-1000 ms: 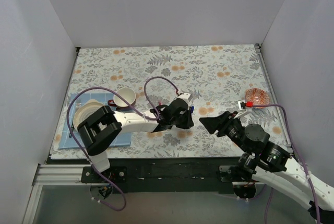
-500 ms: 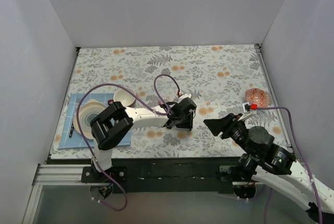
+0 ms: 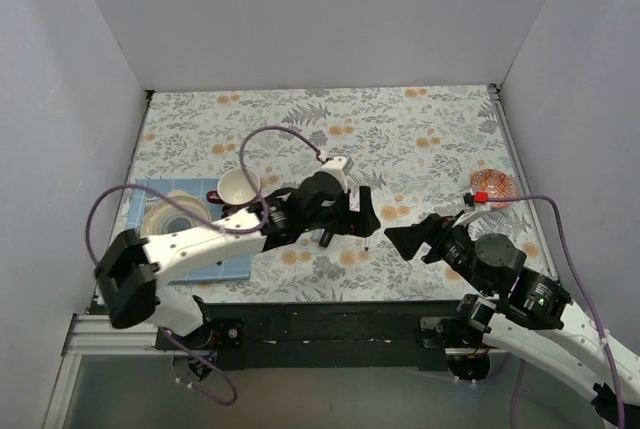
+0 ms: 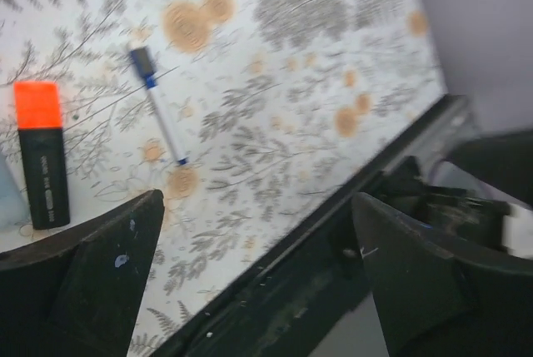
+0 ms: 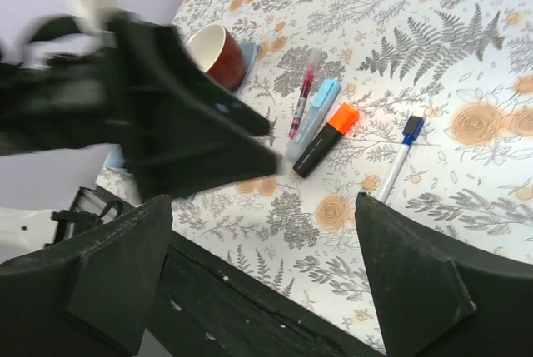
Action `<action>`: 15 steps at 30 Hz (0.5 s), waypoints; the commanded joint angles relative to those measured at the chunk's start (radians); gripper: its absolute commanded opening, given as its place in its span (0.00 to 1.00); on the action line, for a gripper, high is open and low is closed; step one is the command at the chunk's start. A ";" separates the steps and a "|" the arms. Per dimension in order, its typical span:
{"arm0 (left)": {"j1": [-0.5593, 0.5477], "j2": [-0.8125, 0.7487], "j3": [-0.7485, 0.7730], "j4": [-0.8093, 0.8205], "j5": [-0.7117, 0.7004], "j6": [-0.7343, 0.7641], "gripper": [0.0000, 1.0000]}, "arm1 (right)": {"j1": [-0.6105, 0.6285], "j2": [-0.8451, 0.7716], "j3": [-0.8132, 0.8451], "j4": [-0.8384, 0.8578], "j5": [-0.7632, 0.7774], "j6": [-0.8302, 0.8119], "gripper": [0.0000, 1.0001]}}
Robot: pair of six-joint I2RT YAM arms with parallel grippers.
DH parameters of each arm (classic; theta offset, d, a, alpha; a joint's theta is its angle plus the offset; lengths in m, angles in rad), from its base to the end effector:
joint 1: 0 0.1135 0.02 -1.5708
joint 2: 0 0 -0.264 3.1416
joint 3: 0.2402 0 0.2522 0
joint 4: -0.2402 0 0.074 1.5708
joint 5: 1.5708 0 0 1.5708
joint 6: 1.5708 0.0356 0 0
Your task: Insert the pens into the pen caps
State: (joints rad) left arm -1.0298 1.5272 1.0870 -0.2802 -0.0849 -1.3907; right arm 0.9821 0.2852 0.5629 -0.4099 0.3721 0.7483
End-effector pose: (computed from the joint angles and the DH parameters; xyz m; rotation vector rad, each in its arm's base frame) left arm 0.1766 -0.2881 0.2549 -0.5098 2.5191 -1.0503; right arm 0.0619 0.0693 0.2985 0.0833 1.7900 0.9629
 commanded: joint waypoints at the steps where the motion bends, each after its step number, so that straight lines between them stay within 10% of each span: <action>1: -0.006 -0.298 -0.113 0.209 0.083 0.097 0.98 | 0.003 0.035 0.123 -0.021 0.031 -0.125 0.98; 15: -0.004 -0.845 -0.407 0.374 0.097 0.188 0.98 | 0.004 0.146 0.255 -0.041 0.065 -0.181 0.98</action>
State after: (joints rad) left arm -1.0309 0.7273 0.7013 0.0906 0.0341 -1.2518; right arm 0.9821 0.3901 0.7834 -0.4664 0.4458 0.5854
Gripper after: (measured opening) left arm 0.981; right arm 0.982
